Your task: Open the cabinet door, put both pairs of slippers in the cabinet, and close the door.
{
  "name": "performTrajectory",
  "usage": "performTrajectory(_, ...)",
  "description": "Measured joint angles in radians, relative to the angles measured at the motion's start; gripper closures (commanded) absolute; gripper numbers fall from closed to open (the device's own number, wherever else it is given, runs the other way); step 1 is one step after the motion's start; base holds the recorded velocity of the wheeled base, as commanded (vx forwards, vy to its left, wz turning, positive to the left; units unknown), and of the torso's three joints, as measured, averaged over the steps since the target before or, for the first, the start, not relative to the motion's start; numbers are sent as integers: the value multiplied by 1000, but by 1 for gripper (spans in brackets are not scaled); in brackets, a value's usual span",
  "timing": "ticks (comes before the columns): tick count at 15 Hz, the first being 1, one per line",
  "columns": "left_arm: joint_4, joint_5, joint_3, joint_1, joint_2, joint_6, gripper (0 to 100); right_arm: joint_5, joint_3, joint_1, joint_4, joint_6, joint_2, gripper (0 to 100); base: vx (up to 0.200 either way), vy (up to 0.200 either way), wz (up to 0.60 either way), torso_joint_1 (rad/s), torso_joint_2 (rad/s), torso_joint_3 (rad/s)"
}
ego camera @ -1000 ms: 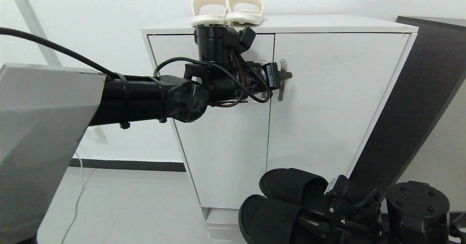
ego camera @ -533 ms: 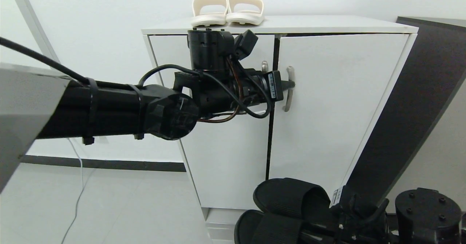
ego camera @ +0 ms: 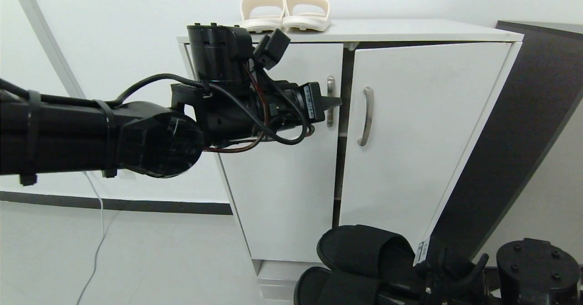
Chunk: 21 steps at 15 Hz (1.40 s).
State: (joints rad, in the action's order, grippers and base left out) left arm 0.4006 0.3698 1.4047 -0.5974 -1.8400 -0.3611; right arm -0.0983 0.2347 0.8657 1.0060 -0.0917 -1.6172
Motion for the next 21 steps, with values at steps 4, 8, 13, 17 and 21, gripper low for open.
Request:
performTrajectory(4, 1, 1, 47, 16, -31, -11, 100, 0, -10, 15, 0, 0, 0, 100, 0, 0, 0, 0, 0, 0)
performTrajectory(8, 0, -5, 163, 16, -120, -11, 100, 0, -23, 37, 0, -2, 0, 100, 0, 0, 0, 0, 0, 0)
performTrajectory(13, -1, -8, 189, -18, -162, -10, 100, 1, -27, 48, 0, -2, -2, 100, -120, 0, 0, 3, 0, 2)
performTrajectory(17, 0, -10, 140, -89, -133, 21, 100, 1, -29, 55, -2, -2, -4, 100, -200, 0, 0, 2, 2, 4)
performTrajectory(21, 67, -14, 83, -239, -102, 83, 100, 1, -29, 60, -1, -2, -8, 100, -100, 0, 0, 2, 1, -1)
